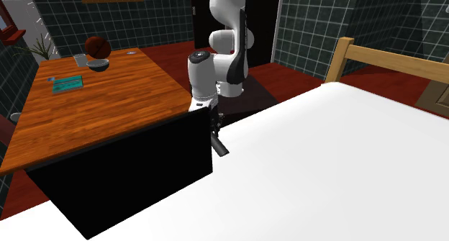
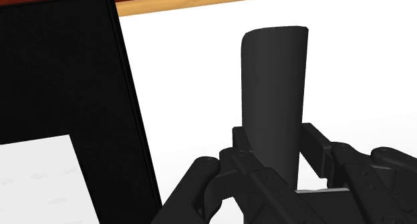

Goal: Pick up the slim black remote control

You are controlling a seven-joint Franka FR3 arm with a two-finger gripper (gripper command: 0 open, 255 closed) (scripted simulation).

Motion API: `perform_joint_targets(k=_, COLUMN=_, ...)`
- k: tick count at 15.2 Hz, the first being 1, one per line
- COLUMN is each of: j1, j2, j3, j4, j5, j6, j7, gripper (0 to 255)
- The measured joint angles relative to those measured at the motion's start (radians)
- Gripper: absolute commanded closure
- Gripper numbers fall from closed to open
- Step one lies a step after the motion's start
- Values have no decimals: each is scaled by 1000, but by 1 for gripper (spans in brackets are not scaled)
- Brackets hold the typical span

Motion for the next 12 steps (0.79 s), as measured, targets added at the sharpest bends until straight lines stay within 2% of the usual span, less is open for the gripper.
perform_joint_targets(k=12, j1=18, j2=-119, j3=-29, j4=14, j5=-69, j6=-128, j7=49, gripper=255)
